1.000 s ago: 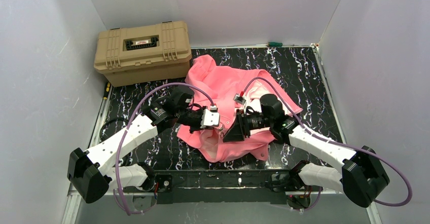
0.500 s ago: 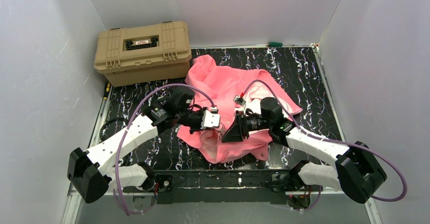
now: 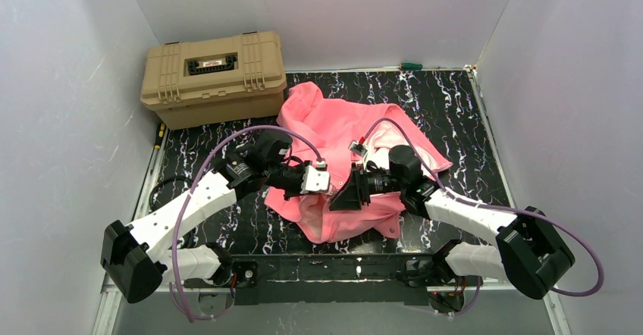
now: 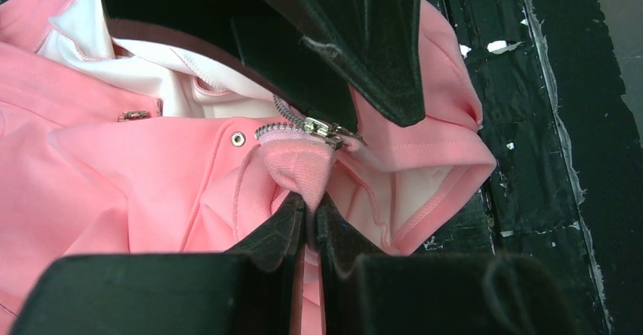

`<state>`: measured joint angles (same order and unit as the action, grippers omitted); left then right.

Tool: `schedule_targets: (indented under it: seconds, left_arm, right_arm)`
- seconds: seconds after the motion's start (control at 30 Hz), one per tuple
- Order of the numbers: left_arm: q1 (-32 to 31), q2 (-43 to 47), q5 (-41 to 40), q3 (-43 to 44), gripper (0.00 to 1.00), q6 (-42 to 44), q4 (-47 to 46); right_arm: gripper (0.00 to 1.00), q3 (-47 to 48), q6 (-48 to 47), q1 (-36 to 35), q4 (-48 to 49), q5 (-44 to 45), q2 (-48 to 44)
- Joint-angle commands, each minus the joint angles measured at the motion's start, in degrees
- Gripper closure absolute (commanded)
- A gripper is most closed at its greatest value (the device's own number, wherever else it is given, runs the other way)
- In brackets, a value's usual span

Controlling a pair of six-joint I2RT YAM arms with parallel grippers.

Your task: Zip up the jacket

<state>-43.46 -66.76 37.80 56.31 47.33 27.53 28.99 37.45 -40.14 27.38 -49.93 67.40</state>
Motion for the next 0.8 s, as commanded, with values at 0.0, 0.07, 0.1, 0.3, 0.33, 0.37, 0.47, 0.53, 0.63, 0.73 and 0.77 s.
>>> schedule_targets:
  seconds: [0.0,0.07,0.1,0.3,0.33,0.37,0.47,0.53,0.63,0.73,0.77]
  left_arm:
    - [-0.7,0.1,0.8,2.2,1.0,0.5,1.6]
    - [-0.8,0.2,0.7,2.1,1.0,0.6,1.6]
    - [-0.9,0.2,0.8,2.0,1.0,0.6,1.7]
    - [-1.1,0.0,0.9,2.1,1.0,1.0,1.8]
    - [-1.1,-0.2,0.9,2.2,1.0,0.9,1.8]
    - [-1.2,-0.3,1.0,2.4,1.0,0.8,1.9]
    - [-1.4,-0.3,0.5,2.7,1.0,0.7,1.9]
    - [-1.5,-0.3,0.4,2.7,1.0,0.6,1.9]
    - [-1.6,-0.3,0.0,2.7,1.0,0.6,1.8]
    - [-1.6,-0.4,0.0,2.7,1.0,0.6,1.8]
    - [-1.6,-0.4,0.0,2.7,1.0,0.6,1.8]
  right_arm:
    - [0.46,-0.5,2.4,0.3,10.5,-1.4,2.3]
    - [0.46,-1.6,3.5,0.4,12.7,-1.5,2.2]
    - [0.47,-2.1,4.1,0.9,13.6,-1.5,1.8]
    - [0.47,-5.7,7.8,3.0,20.1,-0.8,-2.7]
    - [0.48,-5.9,8.4,3.1,21.9,-1.1,-2.4]
    - [0.48,-6.1,9.5,3.1,23.6,-1.3,-2.0]
    - [0.5,-6.0,12.0,3.1,28.6,-3.2,0.0]
    - [0.51,-5.8,13.4,3.1,31.1,-4.4,1.3]
    - [0.53,-5.6,13.9,3.1,31.1,-5.3,1.3]
    - [0.54,-5.8,11.1,3.1,24.6,-4.6,-1.5]
    - [0.54,-6.0,9.6,3.1,21.9,-3.8,-2.9]
